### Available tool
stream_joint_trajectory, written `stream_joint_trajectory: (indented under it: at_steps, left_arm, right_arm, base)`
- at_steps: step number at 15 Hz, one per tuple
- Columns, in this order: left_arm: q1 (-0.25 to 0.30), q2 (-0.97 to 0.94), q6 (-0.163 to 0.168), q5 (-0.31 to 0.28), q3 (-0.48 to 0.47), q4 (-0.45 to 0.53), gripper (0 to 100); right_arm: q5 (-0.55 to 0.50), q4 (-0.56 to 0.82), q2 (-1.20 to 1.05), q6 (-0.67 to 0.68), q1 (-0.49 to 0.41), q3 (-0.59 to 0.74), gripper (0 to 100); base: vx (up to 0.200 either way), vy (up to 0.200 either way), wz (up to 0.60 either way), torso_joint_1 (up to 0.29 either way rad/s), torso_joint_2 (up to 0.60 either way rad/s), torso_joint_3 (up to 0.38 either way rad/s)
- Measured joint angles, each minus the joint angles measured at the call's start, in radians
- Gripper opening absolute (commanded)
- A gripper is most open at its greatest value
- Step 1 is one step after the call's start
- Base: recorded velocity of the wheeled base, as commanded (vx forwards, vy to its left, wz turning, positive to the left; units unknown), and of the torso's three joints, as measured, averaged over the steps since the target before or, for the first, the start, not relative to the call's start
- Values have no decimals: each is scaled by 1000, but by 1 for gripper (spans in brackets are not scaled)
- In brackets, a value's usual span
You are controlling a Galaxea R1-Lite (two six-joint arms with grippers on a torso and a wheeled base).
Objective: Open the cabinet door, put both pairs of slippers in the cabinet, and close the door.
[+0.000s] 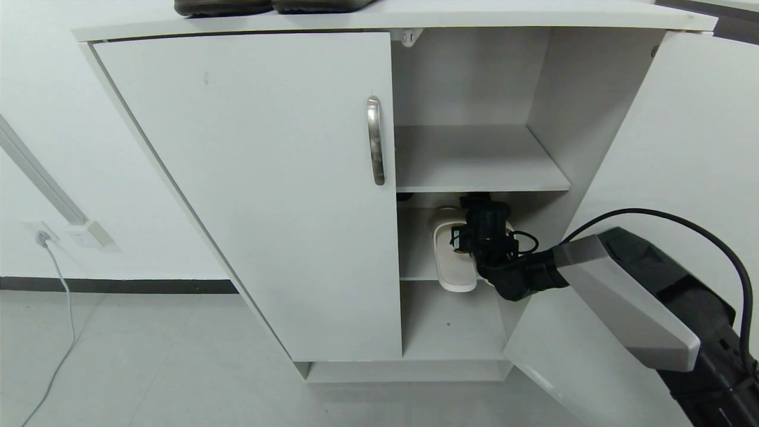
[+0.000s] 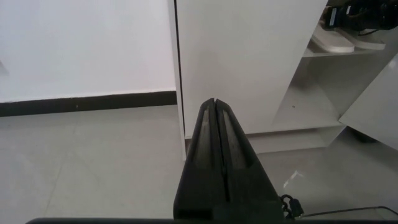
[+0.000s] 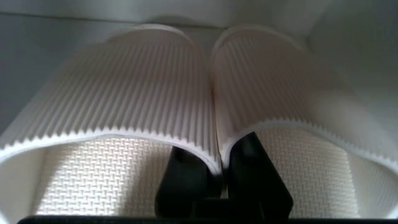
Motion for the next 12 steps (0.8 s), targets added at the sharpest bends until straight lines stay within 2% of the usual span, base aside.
stream_joint_trajectory:
  at_steps: [6, 12]
  left_arm:
    - [0, 0, -1, 0, 1, 0, 0]
    - [0, 0, -1, 0, 0, 0, 0]
  right_arm:
    - [58, 42, 52, -2, -5, -84, 0]
    - [57, 93, 111, -28, -1, -181, 0]
  base:
    - [0, 0, 0, 0, 0, 0]
    - [0, 0, 0, 0, 0, 0]
